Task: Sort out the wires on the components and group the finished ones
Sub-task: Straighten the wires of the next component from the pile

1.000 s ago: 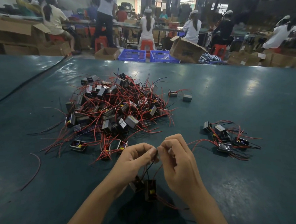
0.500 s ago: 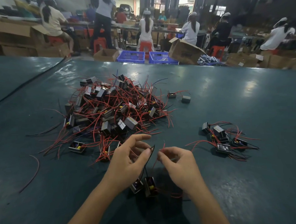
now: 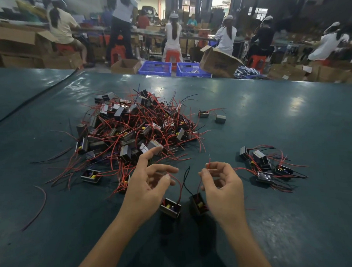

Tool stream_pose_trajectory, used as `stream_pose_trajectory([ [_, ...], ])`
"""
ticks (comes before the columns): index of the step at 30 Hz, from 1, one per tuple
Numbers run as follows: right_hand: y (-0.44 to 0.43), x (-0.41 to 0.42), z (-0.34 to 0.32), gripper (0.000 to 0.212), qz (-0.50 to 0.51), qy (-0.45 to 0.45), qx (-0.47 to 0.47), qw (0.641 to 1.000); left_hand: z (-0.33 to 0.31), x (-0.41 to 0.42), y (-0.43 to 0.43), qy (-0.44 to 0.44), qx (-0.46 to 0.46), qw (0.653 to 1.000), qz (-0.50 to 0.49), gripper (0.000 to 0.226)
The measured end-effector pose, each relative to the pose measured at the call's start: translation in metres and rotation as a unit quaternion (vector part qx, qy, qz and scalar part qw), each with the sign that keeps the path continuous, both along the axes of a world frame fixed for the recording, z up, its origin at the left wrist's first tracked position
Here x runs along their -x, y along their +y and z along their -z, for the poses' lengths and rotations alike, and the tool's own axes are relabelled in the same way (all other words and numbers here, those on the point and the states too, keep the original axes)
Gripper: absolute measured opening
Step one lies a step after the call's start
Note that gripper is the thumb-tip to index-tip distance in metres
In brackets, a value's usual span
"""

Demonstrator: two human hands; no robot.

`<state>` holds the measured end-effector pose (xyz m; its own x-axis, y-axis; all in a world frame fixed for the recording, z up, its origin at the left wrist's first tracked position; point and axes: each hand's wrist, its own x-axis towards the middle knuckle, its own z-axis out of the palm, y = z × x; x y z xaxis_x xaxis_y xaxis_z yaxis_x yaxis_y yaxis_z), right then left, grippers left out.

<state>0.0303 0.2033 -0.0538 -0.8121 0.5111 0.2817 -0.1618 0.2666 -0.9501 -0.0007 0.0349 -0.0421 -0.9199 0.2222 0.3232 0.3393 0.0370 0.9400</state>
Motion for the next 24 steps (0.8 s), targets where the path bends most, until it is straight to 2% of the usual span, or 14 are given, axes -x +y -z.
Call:
stream_pose_trajectory([
  [3,-0.0018,-0.0005,-0.0009,0.014,0.006,0.006,-0.013,1.0,-0.0017,-0.0005,0.0019,-0.028,-0.025,0.999,0.03,0.053],
  [8,-0.003,-0.0025,-0.0037,0.015,0.016,0.019,-0.021,0.999,-0.0018,-0.0007,0.0005,-0.06,-0.059,0.995,0.059,0.029],
  [12,-0.0025,-0.003,-0.0044,0.011,0.021,0.03,-0.015,0.999,-0.0003,-0.0019,0.0011,-0.052,-0.037,0.995,0.073,0.011],
  [18,-0.0017,-0.0031,-0.0057,0.01,0.019,0.043,0.008,0.999,-0.0027,-0.0002,-0.0028,-0.055,0.009,0.996,0.075,0.02],
  [24,-0.0026,-0.003,-0.0045,0.011,0.007,0.039,0.013,0.999,-0.0045,0.0005,-0.0029,-0.111,-0.048,0.984,0.133,0.017],
])
